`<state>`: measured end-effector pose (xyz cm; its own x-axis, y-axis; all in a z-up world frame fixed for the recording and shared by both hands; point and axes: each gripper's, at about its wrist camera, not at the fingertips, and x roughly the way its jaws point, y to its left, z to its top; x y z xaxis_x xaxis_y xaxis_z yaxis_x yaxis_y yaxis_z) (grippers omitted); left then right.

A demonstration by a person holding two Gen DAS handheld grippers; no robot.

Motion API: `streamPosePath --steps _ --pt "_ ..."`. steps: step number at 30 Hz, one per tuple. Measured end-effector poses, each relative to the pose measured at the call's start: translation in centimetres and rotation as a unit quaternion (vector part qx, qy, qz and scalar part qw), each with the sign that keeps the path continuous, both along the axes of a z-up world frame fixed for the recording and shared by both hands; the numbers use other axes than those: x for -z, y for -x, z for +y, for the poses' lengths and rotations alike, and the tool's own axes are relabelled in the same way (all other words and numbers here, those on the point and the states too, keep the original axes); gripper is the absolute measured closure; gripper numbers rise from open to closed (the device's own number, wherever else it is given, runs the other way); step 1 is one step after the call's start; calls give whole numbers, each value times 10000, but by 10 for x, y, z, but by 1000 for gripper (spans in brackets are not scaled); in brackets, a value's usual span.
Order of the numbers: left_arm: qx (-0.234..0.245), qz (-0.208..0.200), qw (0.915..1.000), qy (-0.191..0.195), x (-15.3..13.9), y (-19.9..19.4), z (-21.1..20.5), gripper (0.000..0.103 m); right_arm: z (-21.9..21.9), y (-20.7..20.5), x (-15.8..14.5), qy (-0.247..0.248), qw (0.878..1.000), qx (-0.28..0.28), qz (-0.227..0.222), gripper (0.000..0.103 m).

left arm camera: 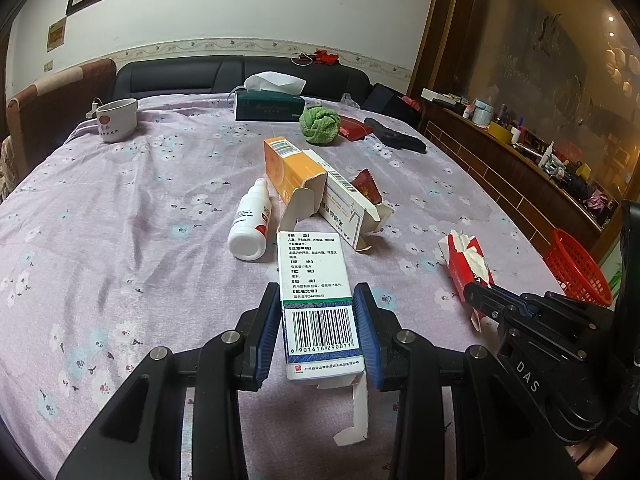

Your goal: Collect trash

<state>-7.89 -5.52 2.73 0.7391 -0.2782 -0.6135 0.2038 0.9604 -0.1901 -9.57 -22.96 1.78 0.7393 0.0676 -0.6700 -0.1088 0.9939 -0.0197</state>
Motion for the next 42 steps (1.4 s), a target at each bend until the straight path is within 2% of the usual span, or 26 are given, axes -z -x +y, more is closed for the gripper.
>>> streamPosePath --steps 16,28,42 --pt "-140 45 9998 -107 2 0 0 68 -1 1 -1 -30 10000 0 -26 101" --pt "-269 -144 9991 -300 -9 7 2 68 -7 12 -22 -173 9997 21 -185 101" --pt "-211 -175 9993 -259 -17 13 3 68 0 19 -33 -165 9995 -69 -244 101"
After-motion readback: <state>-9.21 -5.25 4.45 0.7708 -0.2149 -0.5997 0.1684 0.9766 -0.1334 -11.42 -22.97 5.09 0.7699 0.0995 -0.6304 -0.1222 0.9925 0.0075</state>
